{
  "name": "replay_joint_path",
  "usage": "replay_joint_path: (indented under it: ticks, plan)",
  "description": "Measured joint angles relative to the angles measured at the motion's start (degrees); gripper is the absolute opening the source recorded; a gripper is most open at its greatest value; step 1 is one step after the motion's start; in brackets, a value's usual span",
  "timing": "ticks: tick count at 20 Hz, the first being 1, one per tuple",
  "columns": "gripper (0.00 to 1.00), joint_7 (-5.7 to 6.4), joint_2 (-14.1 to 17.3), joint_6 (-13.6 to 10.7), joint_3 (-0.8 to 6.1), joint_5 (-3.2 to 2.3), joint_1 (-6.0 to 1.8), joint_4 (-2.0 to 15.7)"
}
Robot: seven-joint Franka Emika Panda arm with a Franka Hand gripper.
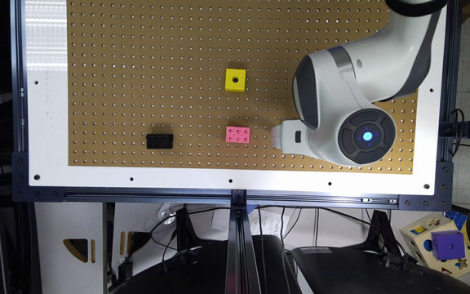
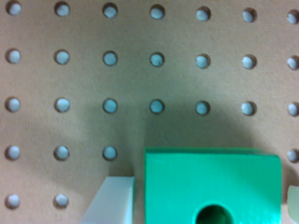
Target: Pick up green block.
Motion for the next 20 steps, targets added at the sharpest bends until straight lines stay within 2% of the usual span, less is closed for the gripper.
replay_joint_path:
  ticks: [7,8,20]
  plan:
    - [1.0,0.0,0.01,0.07,-0.04,0.0,0.0,0.01]
    - [0.0,-0.01,0.05,0.27,-0.21,0.0,-0.06,0.06]
    - [0.0,-0.03,-0.13,0.22,-0.23,0.0,-0.07,0.05]
